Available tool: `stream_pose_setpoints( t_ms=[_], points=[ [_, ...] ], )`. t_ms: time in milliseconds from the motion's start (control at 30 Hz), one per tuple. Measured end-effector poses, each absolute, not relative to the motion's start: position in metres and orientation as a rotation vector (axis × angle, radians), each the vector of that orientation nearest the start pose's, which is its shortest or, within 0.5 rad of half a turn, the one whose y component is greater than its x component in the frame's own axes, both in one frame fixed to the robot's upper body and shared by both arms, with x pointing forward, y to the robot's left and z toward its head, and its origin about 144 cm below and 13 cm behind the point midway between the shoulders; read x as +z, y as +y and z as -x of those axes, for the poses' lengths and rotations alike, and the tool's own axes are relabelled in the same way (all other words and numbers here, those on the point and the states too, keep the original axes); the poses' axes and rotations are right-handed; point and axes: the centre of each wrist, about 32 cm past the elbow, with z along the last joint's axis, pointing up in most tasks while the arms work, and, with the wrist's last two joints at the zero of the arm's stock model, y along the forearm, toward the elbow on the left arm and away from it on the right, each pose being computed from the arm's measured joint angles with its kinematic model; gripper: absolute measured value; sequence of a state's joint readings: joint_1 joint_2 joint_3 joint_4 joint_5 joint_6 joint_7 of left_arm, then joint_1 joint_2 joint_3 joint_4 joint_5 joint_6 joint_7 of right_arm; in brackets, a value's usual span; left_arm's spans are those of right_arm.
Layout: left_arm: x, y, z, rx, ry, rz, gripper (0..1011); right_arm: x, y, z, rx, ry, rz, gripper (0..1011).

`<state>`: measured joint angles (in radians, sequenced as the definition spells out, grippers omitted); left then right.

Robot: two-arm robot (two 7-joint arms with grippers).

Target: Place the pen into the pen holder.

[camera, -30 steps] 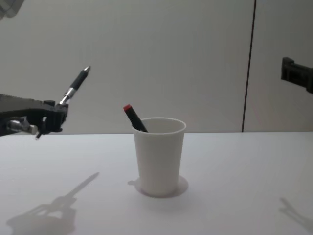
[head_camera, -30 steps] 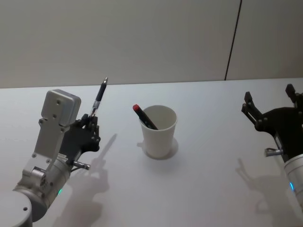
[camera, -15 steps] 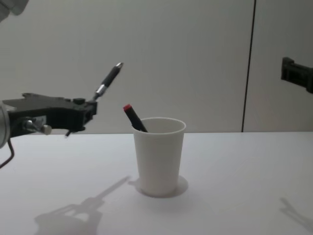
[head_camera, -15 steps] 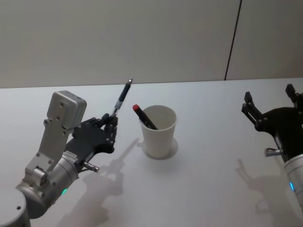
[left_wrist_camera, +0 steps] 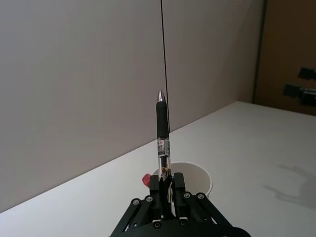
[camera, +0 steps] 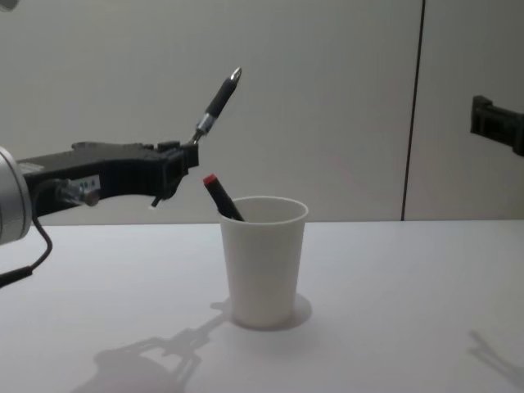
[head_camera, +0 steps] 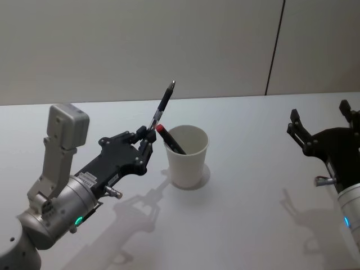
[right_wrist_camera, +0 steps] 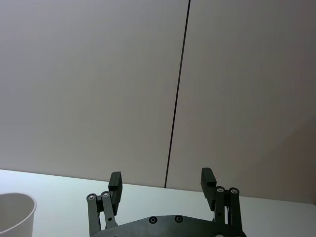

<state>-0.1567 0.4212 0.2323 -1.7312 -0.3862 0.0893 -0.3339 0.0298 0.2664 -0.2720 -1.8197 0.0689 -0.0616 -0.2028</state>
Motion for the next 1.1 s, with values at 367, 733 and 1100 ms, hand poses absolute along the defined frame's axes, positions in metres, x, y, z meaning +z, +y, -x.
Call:
stream_pose_setpoints(
  t_ms=[367, 733, 1100],
  points=[
    [1.231, 0.268, -0.498, 0.871, -0.117, 0.141, 176, 1.216, -0.202, -0.447, -1.445, -0.332, -0.136, 1002],
    [1.226, 0.277, -0.510, 0.748, -0.137, 0.198, 176, 1.216, -0.202, -0.447, -1.445, -0.332, -0.136, 1001],
    [1.223, 0.283, -0.518, 0.620, -0.179, 0.218, 176, 1.216, -0.202, -0.447, -1.445, -0.332, -0.136, 1001]
  ],
)
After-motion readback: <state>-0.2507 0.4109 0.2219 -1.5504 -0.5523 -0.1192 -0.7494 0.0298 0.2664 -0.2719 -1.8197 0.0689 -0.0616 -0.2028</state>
